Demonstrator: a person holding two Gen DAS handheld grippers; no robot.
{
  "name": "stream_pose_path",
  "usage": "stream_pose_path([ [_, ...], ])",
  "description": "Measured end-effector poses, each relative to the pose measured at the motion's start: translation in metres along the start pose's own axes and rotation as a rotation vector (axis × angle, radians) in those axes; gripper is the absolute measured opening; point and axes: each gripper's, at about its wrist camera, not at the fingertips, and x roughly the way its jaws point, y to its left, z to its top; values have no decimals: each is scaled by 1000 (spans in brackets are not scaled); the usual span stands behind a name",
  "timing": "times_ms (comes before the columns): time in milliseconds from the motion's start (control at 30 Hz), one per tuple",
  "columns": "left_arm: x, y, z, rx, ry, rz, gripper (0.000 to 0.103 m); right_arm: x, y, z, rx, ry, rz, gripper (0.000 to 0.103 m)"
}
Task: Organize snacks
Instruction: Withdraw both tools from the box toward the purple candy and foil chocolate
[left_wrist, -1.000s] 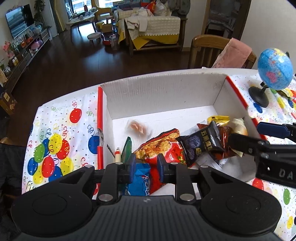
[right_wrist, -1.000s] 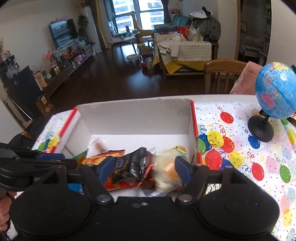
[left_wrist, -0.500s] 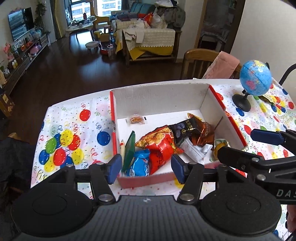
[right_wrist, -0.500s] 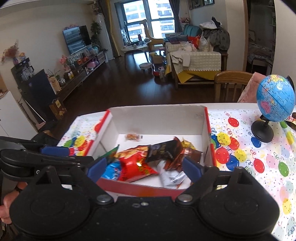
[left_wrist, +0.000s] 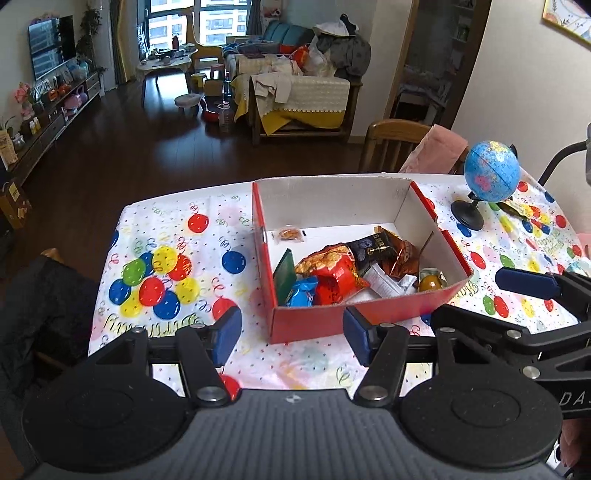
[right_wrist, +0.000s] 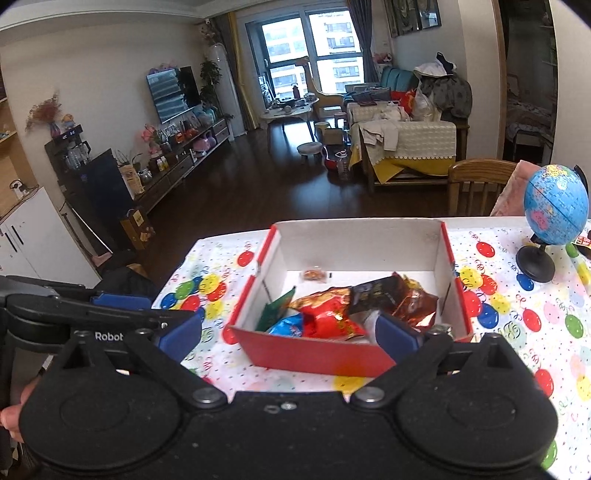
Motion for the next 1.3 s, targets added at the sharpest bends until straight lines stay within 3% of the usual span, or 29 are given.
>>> stream_pose_path([
  [167, -19, 15, -14, -14, -10, -29, 66, -10, 20, -10, -8, -8, 14, 101],
  [700, -49, 71, -64, -81, -24, -57, 94, -17, 77, -43, -14, -9, 22, 103],
  [1300, -3, 120, -107, -160, 119, 2, 94, 24, 116, -93, -65, 134, 56, 102],
])
